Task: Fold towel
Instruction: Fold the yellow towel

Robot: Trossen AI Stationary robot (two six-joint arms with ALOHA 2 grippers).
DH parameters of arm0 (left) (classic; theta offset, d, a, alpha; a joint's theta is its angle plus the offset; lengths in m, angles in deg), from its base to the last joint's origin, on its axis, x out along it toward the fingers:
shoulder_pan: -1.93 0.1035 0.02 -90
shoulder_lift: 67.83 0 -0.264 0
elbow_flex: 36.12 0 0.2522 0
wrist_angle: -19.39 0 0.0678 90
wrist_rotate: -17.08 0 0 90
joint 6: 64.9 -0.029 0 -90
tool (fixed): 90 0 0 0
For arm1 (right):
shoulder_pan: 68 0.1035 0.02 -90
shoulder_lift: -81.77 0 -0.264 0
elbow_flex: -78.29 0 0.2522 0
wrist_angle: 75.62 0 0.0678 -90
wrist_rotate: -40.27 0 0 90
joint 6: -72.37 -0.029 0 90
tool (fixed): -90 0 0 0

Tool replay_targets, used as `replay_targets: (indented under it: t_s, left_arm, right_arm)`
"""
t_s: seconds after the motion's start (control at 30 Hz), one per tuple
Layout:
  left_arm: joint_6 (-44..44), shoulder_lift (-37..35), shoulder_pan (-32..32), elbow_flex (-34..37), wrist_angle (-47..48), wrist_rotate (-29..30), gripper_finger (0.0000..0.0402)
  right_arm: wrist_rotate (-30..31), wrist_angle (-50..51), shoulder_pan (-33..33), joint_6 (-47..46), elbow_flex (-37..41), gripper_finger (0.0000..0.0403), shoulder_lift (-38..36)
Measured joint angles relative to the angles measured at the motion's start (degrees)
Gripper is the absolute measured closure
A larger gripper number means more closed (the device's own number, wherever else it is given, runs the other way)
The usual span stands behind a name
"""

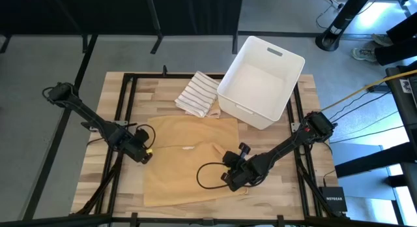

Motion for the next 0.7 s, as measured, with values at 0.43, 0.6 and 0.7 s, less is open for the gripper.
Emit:
replay_targets:
  t_s: [0.43, 0.6, 0.7]
  left_arm:
    - [-9.9, 0.0, -0.1, 0.1, -6.6, -5.1, 0.0262]
    - [-13.2, 0.0, -0.1, 0.1, -6.2, -2.8, 0.0298]
    - [-14.9, 0.0, -0.1, 0.1, -6.4, -1.3, 0.0317]
  right_arm:
    - [0.0, 0.1, 0.0, 0.0, 0.0, 0.0401, 0.0]
    - [0.0, 0.1, 0.0, 0.0, 0.0, 0.0398, 0.0]
    - [0.0, 0.2, 0.0, 0.3, 0.0, 0.04, 0.0]
